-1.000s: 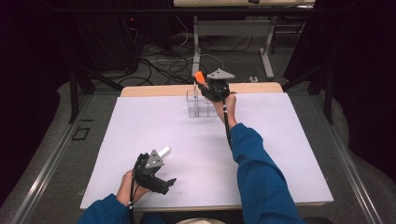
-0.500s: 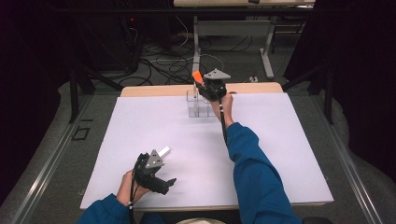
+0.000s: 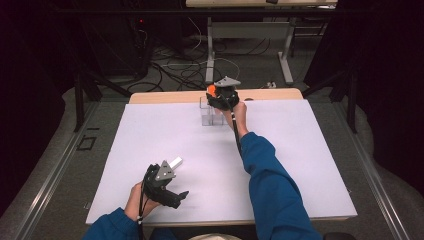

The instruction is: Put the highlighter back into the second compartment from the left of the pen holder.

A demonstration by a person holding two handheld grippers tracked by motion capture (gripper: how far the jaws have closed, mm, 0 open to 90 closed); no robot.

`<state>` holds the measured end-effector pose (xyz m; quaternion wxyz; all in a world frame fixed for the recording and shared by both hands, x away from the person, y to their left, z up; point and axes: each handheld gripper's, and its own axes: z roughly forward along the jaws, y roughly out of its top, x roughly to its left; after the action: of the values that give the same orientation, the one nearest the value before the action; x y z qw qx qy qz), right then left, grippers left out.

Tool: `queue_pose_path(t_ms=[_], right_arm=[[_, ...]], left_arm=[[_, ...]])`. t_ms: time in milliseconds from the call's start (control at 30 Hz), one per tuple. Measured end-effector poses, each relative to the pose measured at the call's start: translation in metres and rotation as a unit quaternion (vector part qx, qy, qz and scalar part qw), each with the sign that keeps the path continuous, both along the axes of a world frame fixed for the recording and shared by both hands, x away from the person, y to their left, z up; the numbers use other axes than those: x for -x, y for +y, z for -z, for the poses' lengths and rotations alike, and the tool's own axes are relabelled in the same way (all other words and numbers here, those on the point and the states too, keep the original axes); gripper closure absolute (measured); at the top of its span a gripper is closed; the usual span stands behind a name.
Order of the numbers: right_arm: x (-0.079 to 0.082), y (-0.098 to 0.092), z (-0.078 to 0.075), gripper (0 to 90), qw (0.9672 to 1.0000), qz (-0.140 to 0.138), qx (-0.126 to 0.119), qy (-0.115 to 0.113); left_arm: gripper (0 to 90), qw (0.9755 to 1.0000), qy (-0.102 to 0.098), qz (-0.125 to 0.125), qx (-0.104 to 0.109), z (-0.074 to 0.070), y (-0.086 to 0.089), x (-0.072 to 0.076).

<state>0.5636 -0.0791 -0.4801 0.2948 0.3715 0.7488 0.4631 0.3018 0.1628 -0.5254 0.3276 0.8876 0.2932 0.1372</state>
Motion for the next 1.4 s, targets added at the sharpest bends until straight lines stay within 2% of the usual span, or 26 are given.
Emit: queue_pose_path(t_ms=[100, 167, 233, 300, 467, 533, 700, 800, 867, 900, 933, 1000, 1033, 1100, 1267, 1400], right_arm=[[0.005, -0.005, -0.006, 30.4, 0.9990, -0.007, 0.007, 0.044], [0.011, -0.011, -0.010, 24.2, 0.9981, -0.021, 0.012, 0.056], [0.018, -0.015, -0.013, 18.9, 0.9968, -0.029, 0.010, 0.074], [0.026, -0.021, -0.016, 15.9, 0.9957, -0.041, 0.014, 0.083], [0.046, -0.034, -0.018, 11.8, 0.9919, -0.067, 0.022, 0.106], [0.055, -0.039, -0.018, 9.6, 0.9891, -0.081, 0.029, 0.119], [0.077, -0.048, -0.016, 6.9, 0.9860, -0.101, 0.036, 0.128], [0.090, -0.054, -0.014, 6.3, 0.9841, -0.112, 0.038, 0.132], [0.099, -0.058, -0.014, 5.7, 0.9816, -0.123, 0.045, 0.140], [0.102, -0.060, -0.012, 5.7, 0.9832, -0.124, 0.037, 0.129], [0.107, -0.062, -0.012, 5.5, 0.9817, -0.126, 0.041, 0.137], [0.115, -0.067, -0.010, 5.1, 0.9816, -0.131, 0.033, 0.135], [0.119, -0.068, -0.009, 5.0, 0.9813, -0.132, 0.035, 0.136], [0.127, -0.073, -0.007, 4.6, 0.9803, -0.136, 0.042, 0.137], [0.146, -0.084, -0.002, 4.4, 0.9794, -0.141, 0.047, 0.137], [0.159, -0.091, 0.002, 4.3, 0.9801, -0.141, 0.048, 0.131]], left_arm=[[0.1, 1.0000, 0.000, 0.000, -0.001, 0.000, 0.000, 0.000], [0.2, 0.9999, -0.010, -0.004, 0.003, 0.001, -0.001, 0.001], [0.1, 1.0000, -0.001, -0.001, -0.002, -0.001, 0.000, 0.000], [0.1, 1.0000, -0.007, -0.006, 0.001, 0.001, -0.001, 0.001], [0.1, 1.0000, -0.008, -0.006, 0.000, 0.001, -0.001, 0.001], [0.2, 0.9999, -0.008, -0.007, 0.000, 0.001, -0.002, 0.001], [0.1, 0.9999, -0.009, -0.007, -0.001, 0.001, -0.002, 0.001], [0.1, 1.0000, -0.003, -0.005, -0.006, -0.001, -0.001, 0.001], [0.1, 1.0000, -0.003, -0.004, -0.006, -0.001, -0.001, 0.001], [0.1, 1.0000, -0.004, -0.004, -0.005, -0.001, -0.001, 0.001], [0.1, 1.0000, -0.005, -0.003, -0.005, -0.001, -0.001, 0.001], [0.2, 1.0000, -0.006, -0.004, -0.005, -0.001, -0.001, 0.001], [0.1, 0.9999, -0.013, -0.008, 0.000, 0.000, -0.002, 0.001], [0.1, 1.0000, -0.005, -0.005, -0.005, -0.001, -0.001, 0.001], [0.1, 1.0000, -0.004, -0.006, -0.007, -0.001, -0.001, 0.001], [0.1, 0.9999, -0.011, -0.010, -0.001, 0.000, -0.002, 0.001]])
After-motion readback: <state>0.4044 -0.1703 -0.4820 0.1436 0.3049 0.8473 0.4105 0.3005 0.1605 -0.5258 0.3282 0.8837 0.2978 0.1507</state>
